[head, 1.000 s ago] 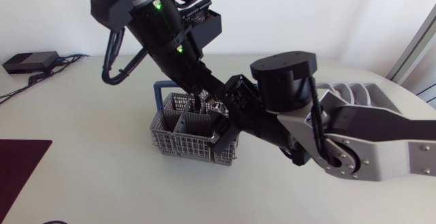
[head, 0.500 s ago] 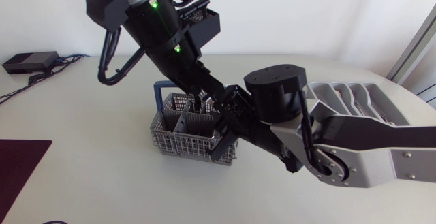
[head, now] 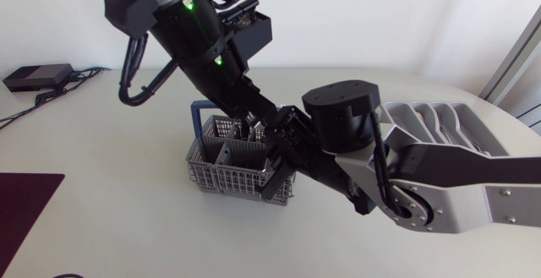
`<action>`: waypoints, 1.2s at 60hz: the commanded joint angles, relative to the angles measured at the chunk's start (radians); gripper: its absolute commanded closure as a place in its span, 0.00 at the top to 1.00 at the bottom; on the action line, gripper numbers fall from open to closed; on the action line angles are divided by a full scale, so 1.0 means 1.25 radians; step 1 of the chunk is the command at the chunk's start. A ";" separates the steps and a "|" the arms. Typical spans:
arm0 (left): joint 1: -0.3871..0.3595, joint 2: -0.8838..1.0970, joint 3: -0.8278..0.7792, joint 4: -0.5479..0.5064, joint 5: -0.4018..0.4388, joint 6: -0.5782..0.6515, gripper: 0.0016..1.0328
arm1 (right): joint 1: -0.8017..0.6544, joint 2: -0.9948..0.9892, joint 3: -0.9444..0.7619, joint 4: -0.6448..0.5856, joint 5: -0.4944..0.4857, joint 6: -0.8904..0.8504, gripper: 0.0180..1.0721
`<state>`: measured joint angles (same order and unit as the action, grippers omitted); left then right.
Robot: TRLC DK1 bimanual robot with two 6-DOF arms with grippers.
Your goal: Sort the cutlery from the basket into the organizer compartments.
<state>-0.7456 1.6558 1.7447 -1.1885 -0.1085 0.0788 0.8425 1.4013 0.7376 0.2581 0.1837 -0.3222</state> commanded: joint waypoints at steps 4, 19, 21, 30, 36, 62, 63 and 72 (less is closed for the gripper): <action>0.026 -0.030 0.035 0.000 0.010 -0.005 0.35 | 0.010 -0.015 -0.022 -0.016 -0.003 -0.013 0.06; 0.072 -0.123 0.055 0.097 0.016 -0.016 0.55 | 0.006 -0.068 -0.012 -0.048 -0.023 -0.012 0.06; 0.085 -0.147 0.041 0.126 0.016 -0.016 0.55 | 0.005 -0.085 -0.005 -0.065 -0.034 -0.007 0.06; 0.123 -0.198 0.020 0.181 0.022 -0.015 0.55 | -0.035 -0.149 0.021 -0.122 -0.094 0.025 0.06; 0.150 -0.213 0.003 0.206 0.054 -0.015 0.55 | -0.065 -0.181 0.032 -0.154 -0.126 0.042 0.06; 0.176 -0.241 -0.086 0.248 0.075 0.002 0.55 | -0.208 -0.284 -0.001 -0.241 -0.192 0.050 0.06; 0.176 -0.245 -0.100 0.255 0.076 0.006 0.55 | -0.224 -0.292 -0.001 -0.248 -0.201 0.052 0.06; 0.174 -0.273 -0.194 0.299 0.076 0.039 0.55 | -0.418 -0.315 0.006 -0.321 -0.368 0.070 0.06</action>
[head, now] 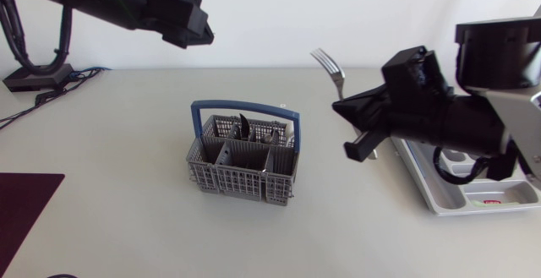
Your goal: Sort the cutlery from the basket into the organizer compartments.
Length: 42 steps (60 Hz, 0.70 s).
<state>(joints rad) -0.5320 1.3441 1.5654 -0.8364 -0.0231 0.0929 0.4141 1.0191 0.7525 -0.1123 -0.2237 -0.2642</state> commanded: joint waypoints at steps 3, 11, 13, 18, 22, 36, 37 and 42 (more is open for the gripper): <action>0.002 -0.032 -0.090 0.047 0.007 0.034 0.55 | -0.144 -0.009 -0.003 -0.039 -0.097 0.024 0.06; -0.013 -0.043 -0.149 0.080 0.007 0.041 0.55 | -0.304 0.012 0.020 -0.082 -0.216 0.006 0.06; -0.022 -0.049 -0.170 0.101 0.007 0.046 0.55 | -0.350 0.030 0.030 -0.095 -0.239 -0.010 0.06; -0.044 -0.058 -0.203 0.127 0.003 0.050 0.55 | -0.443 0.074 0.053 -0.119 -0.292 -0.037 0.06; -0.055 -0.059 -0.225 0.138 0.001 0.051 0.55 | -0.513 0.120 0.080 -0.141 -0.329 -0.066 0.06; -0.095 -0.067 -0.283 0.159 0.003 0.070 0.55 | -0.709 0.337 0.217 -0.206 -0.410 -0.153 0.06; -0.097 -0.067 -0.287 0.159 0.001 0.072 0.55 | -0.722 0.358 0.229 -0.210 -0.415 -0.158 0.06; -0.101 -0.067 -0.299 0.159 0.001 0.072 0.55 | -0.771 0.445 0.296 -0.233 -0.430 -0.184 0.06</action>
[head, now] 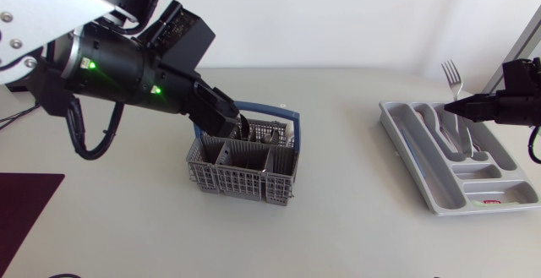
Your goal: Sort the cutlery from the basket into the organizer compartments.
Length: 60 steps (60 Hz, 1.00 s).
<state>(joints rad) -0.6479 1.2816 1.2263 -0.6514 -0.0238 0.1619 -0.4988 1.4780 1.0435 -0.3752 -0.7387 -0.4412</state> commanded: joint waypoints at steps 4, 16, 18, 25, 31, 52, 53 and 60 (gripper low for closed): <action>-0.011 -0.019 -0.034 0.011 0.002 0.016 0.55 | -0.066 0.139 0.117 -0.048 -0.024 -0.062 0.06; -0.023 -0.021 -0.050 0.011 0.001 0.016 0.55 | -0.114 0.301 0.262 -0.095 -0.045 -0.074 0.06; -0.027 -0.021 -0.052 0.011 -0.001 0.015 0.55 | -0.118 0.328 0.284 -0.097 -0.045 -0.073 0.06; -0.034 -0.023 -0.052 0.011 -0.002 0.013 0.55 | -0.125 0.402 0.349 -0.111 -0.046 -0.072 0.06; -0.052 -0.023 -0.053 0.011 -0.015 0.010 0.55 | -0.132 0.455 0.398 -0.121 -0.045 -0.063 0.06; -0.087 -0.024 -0.056 0.011 -0.037 0.005 0.55 | -0.154 0.576 0.511 -0.129 -0.043 -0.056 0.06; -0.088 -0.023 -0.057 0.011 -0.037 0.005 0.56 | -0.156 0.582 0.518 -0.131 -0.043 -0.056 0.06; -0.088 -0.025 -0.059 0.014 -0.037 0.007 0.55 | -0.157 0.629 0.572 -0.176 -0.046 -0.074 0.06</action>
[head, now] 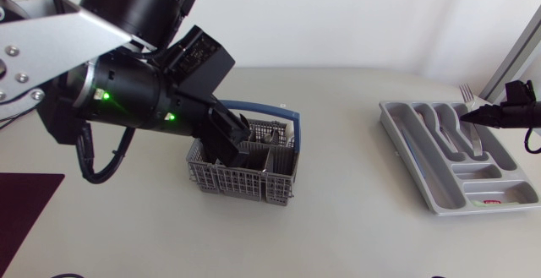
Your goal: Sort the cutlery from the basket into the organizer compartments.
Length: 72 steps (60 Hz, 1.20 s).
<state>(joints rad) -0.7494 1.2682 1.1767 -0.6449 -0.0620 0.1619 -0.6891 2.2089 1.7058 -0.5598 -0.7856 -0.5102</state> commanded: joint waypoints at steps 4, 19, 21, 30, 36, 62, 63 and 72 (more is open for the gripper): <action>-0.007 -0.016 -0.021 0.009 -0.007 0.007 0.55 | -0.002 0.067 0.069 -0.054 -0.013 -0.032 0.06; -0.009 -0.024 -0.030 0.013 -0.007 0.007 0.56 | 0.006 0.135 0.133 -0.120 -0.032 -0.058 0.06; -0.009 -0.027 -0.031 0.013 -0.007 0.007 0.56 | 0.009 0.140 0.134 -0.122 -0.032 -0.059 0.06; -0.008 -0.029 -0.032 0.013 -0.007 0.009 0.57 | 0.019 0.150 0.134 -0.123 -0.032 -0.063 0.06; -0.008 -0.032 -0.033 0.013 -0.007 0.009 0.57 | 0.022 0.157 0.139 -0.123 -0.030 -0.062 0.06; -0.003 -0.049 -0.041 0.013 -0.007 0.014 0.57 | 0.024 0.232 0.211 -0.161 -0.007 -0.050 0.19; -0.003 -0.049 -0.041 0.013 -0.007 0.014 0.57 | 0.024 0.233 0.212 -0.161 -0.005 -0.051 0.19; -0.002 -0.055 -0.045 0.013 -0.007 0.014 0.57 | 0.024 0.236 0.210 -0.160 0.009 -0.050 0.22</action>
<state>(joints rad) -0.7540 1.2152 1.1484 -0.6331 -0.0624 0.1619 -0.6647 2.4672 1.9533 -0.7448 -0.7834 -0.5732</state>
